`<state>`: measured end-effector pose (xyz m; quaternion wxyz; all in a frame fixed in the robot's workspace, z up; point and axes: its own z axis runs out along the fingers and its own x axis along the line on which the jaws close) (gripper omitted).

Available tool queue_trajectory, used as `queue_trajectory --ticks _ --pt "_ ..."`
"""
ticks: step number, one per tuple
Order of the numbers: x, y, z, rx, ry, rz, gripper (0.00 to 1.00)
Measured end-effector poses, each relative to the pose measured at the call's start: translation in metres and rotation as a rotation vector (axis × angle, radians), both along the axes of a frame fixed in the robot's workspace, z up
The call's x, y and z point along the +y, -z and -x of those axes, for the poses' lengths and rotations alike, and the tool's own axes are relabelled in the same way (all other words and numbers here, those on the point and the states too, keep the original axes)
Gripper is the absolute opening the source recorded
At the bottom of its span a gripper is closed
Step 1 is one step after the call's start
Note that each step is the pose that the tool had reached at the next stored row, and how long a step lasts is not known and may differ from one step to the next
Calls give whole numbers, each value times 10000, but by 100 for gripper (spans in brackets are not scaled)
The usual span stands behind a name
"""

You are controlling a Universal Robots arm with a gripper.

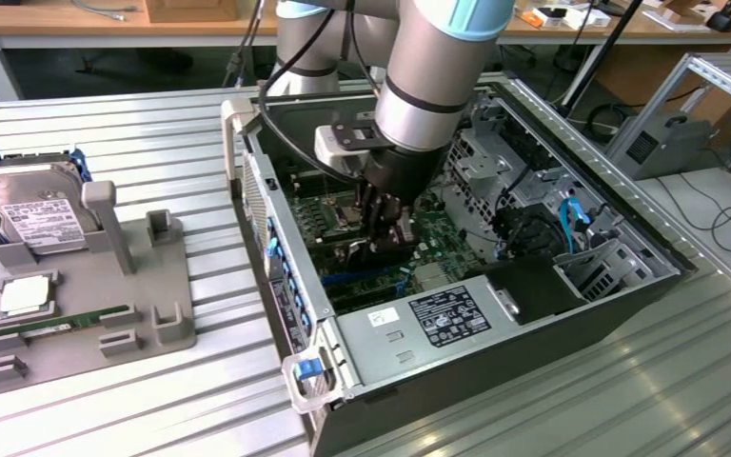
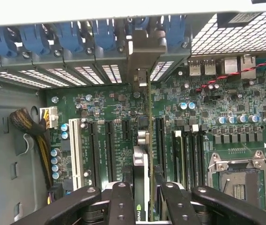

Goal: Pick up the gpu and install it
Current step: 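Insert the gpu into the slot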

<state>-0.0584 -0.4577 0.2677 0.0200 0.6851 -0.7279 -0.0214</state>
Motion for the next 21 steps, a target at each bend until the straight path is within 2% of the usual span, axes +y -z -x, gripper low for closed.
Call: queue_trajectory --ticks 5,15,19,21 --pt "-1 36 0 2 0 5 27" --pt "0 40 0 1 -55 4 27" --pt "0 40 0 1 -377 4 27" --pt "0 40 4 -1 -378 6 27"
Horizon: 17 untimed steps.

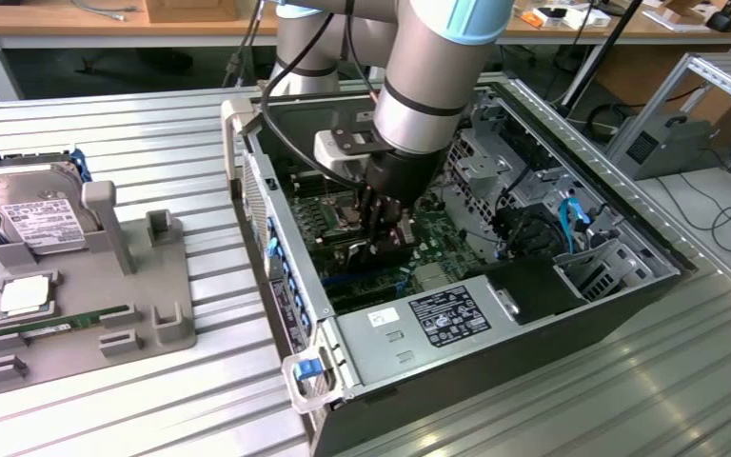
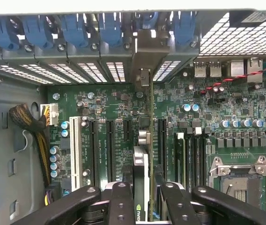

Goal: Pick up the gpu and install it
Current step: 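Insert the gpu into the slot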

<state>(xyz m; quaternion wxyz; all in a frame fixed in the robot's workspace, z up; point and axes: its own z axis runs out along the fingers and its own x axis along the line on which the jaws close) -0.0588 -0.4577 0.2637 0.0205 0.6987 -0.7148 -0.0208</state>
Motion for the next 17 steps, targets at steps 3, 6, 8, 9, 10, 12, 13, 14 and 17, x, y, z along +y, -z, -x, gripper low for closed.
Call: queue_trajectory --ticks 3,6,8,9,10,12,13,14,17 --pt "0 -10 1 -4 -1 4 27" --pt "0 -11 1 -3 -8 7 27" --pt "0 -10 1 -2 -30 7 27" --pt "0 0 1 -2 -30 7 27" --pt "-1 9 1 0 -30 11 27" --pt "0 22 1 -2 -30 6 27" --pt "0 21 1 -3 -30 4 27" --pt "1 14 1 -10 -30 1 27" --pt "1 3 1 -10 -30 11 27"
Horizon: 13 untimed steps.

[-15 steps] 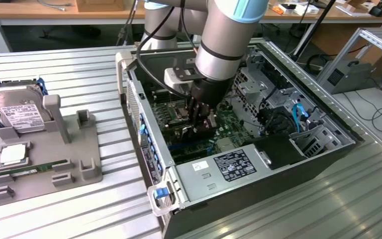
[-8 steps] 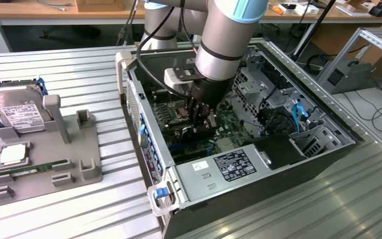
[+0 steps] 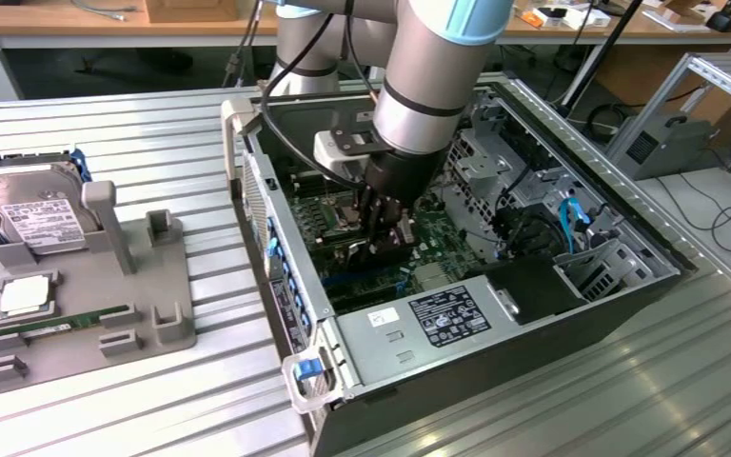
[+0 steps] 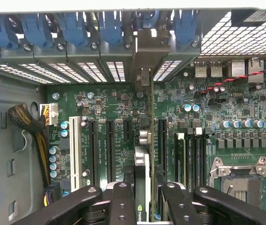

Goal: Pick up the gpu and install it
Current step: 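Insert the gpu into the slot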

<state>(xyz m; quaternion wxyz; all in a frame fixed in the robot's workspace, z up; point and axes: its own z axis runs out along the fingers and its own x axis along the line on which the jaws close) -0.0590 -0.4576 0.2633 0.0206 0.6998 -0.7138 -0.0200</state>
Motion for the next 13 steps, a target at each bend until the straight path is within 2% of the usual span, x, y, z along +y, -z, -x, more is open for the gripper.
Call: queue_trajectory --ticks 13 --pt "7 7 0 -3 -83 4 27"
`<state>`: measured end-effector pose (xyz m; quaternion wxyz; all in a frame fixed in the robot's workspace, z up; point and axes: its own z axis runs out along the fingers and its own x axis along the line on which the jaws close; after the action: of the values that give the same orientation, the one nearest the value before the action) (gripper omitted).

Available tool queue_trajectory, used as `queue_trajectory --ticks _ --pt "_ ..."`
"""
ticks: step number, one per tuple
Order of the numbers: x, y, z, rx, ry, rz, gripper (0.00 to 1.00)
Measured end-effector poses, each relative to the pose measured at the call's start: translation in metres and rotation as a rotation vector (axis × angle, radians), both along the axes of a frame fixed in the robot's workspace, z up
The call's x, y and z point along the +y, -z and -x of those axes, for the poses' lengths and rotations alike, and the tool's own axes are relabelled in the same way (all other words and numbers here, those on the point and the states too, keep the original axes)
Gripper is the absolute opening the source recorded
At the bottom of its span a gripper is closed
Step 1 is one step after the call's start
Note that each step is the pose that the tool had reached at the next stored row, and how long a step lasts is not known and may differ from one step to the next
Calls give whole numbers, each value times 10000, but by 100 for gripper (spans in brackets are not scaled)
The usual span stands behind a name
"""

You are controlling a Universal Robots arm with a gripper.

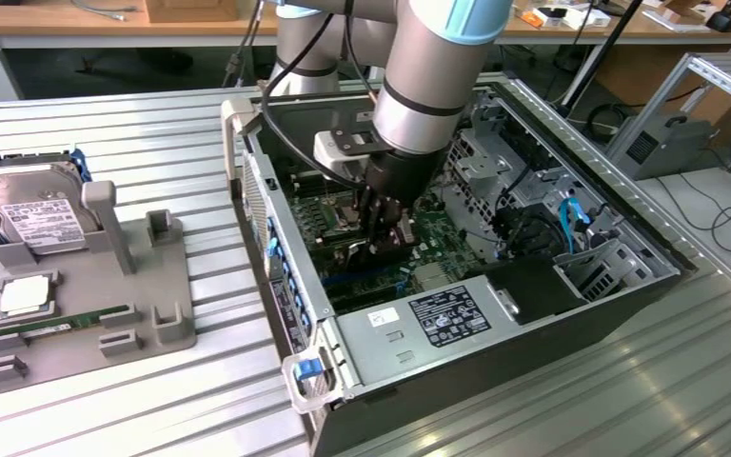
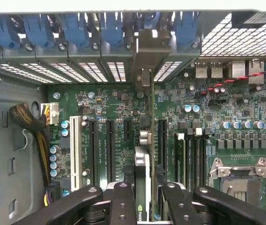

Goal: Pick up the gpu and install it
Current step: 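Insert the gpu into the slot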

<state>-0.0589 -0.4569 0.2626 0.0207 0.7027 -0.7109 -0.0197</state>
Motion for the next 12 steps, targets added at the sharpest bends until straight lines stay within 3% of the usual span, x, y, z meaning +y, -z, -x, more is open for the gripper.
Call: queue_trajectory --ticks 12 --pt "0 15 0 2 0 3 27"
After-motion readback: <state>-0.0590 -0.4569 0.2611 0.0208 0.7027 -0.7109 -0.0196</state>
